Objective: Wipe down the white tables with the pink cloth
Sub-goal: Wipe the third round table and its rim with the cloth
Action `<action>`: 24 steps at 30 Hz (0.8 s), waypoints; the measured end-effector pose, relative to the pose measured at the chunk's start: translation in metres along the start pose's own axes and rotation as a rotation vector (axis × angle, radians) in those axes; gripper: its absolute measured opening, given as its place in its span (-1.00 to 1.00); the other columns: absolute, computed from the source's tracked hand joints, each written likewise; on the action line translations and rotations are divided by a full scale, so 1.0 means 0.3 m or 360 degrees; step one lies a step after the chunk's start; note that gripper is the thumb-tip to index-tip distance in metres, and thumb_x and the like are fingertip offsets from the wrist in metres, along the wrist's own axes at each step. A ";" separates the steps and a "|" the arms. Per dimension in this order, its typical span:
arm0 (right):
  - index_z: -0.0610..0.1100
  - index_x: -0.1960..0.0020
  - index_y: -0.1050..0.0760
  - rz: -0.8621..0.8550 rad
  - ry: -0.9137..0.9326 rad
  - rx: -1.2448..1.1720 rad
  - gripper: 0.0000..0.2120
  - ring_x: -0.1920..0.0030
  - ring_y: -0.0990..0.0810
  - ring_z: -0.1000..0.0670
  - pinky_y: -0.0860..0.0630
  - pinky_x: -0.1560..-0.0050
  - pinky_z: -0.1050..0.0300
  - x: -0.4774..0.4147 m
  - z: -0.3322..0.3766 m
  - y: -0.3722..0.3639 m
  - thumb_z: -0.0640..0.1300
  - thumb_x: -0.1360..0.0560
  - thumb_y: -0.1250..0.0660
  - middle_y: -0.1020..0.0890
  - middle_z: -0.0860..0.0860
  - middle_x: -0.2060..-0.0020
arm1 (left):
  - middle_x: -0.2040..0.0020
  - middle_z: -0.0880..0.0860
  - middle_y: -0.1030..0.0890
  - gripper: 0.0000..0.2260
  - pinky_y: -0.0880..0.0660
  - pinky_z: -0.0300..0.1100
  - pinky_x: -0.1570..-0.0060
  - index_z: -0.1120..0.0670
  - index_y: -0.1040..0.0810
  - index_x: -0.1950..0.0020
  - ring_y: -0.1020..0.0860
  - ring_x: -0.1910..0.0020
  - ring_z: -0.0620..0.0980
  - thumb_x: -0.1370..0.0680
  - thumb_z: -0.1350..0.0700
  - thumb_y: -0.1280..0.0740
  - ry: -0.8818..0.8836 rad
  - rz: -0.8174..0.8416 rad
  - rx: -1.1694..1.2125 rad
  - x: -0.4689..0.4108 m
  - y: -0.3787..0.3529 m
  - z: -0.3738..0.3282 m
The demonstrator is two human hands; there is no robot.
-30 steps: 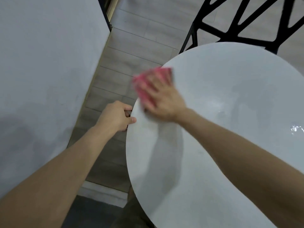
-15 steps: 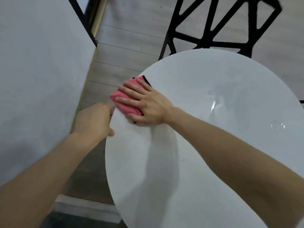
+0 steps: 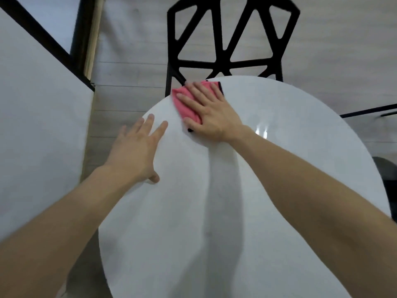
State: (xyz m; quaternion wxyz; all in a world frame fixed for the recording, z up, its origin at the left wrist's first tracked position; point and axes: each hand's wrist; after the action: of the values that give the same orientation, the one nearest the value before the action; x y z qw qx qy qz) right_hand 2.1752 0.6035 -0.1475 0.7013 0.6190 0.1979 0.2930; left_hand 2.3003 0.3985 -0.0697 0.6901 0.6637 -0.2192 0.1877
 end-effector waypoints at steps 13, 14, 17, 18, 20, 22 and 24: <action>0.17 -0.76 -0.04 0.0004 -0.0115 -0.0099 -0.38 -0.77 0.09 -0.06 0.20 -0.71 -0.28 -0.026 0.139 -0.026 0.24 -0.72 0.05 -0.02 -0.01 -0.77 | -0.79 0.18 0.22 0.45 -0.13 0.18 -0.72 -0.11 0.25 -0.79 0.16 -0.78 0.29 -0.25 -0.25 -0.75 -0.0056 0.0105 -0.0119 -0.046 -0.009 -0.067; 0.19 -0.76 -0.03 -0.0035 -0.0139 -0.0102 -0.37 -0.77 0.09 -0.04 0.19 -0.72 -0.25 0.002 0.062 -0.025 0.26 -0.71 0.04 -0.02 0.01 -0.77 | -0.78 0.18 0.23 0.45 -0.12 0.18 -0.72 -0.12 0.28 -0.78 0.17 -0.77 0.29 -0.26 -0.25 -0.75 -0.0057 0.0115 -0.0123 -0.045 -0.010 -0.065; 0.18 -0.76 -0.05 -0.0179 -0.0649 -0.0108 -0.34 -0.76 0.04 -0.05 0.16 -0.73 -0.25 0.195 -0.259 0.006 0.30 -0.69 0.00 -0.05 0.00 -0.77 | -0.78 0.18 0.25 0.46 -0.11 0.19 -0.73 -0.13 0.34 -0.76 0.17 -0.77 0.30 -0.28 -0.24 -0.75 -0.0074 0.0131 -0.0144 -0.048 -0.011 -0.065; 0.17 -0.76 -0.05 -0.0197 -0.0844 -0.0112 -0.32 -0.76 0.03 -0.07 0.16 -0.73 -0.28 0.270 -0.353 0.019 0.31 -0.69 0.00 -0.06 -0.02 -0.77 | -0.78 0.19 0.24 0.46 -0.11 0.19 -0.72 -0.13 0.33 -0.76 0.16 -0.77 0.30 -0.28 -0.24 -0.75 -0.0075 0.0134 -0.0153 -0.047 -0.011 -0.068; 0.14 -0.77 -0.03 -0.0212 -0.1164 -0.0129 -0.31 -0.76 0.05 -0.14 0.20 -0.71 -0.35 0.327 -0.426 0.031 0.30 -0.68 0.01 -0.04 -0.08 -0.77 | -0.78 0.20 0.23 0.46 -0.12 0.19 -0.72 -0.11 0.33 -0.76 0.15 -0.77 0.31 -0.28 -0.24 -0.75 -0.0062 0.0137 -0.0166 -0.052 -0.007 -0.070; 0.06 -0.78 -0.02 -0.0237 -0.1315 -0.0168 -0.30 -0.76 0.06 -0.21 0.37 -0.65 -0.37 0.239 -0.301 0.025 0.23 -0.68 0.00 -0.03 -0.14 -0.76 | -0.78 0.20 0.24 0.46 -0.11 0.20 -0.71 -0.11 0.34 -0.76 0.15 -0.77 0.32 -0.28 -0.23 -0.75 -0.0063 0.0158 -0.0174 -0.052 -0.005 -0.071; 0.03 -0.77 -0.08 -0.0229 -0.0972 -0.0148 -0.32 -0.76 0.04 -0.22 0.38 -0.64 -0.38 0.105 -0.086 0.003 0.18 -0.69 0.00 -0.10 -0.12 -0.75 | -0.78 0.20 0.25 0.46 -0.13 0.21 -0.70 -0.11 0.35 -0.76 0.16 -0.77 0.31 -0.29 -0.25 -0.74 -0.0062 0.0159 -0.0185 -0.051 -0.004 -0.071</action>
State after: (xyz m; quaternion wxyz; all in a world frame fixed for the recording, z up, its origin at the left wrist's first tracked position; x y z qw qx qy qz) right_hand 2.1821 0.6435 -0.1480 0.7748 0.6300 0.0080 0.0519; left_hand 2.2894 0.4201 -0.0796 0.7128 0.6143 -0.2759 0.1960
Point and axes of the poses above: each hand's wrist, its own x-axis away from the middle knuckle, its own y-axis out of the back of the hand, z = x × y
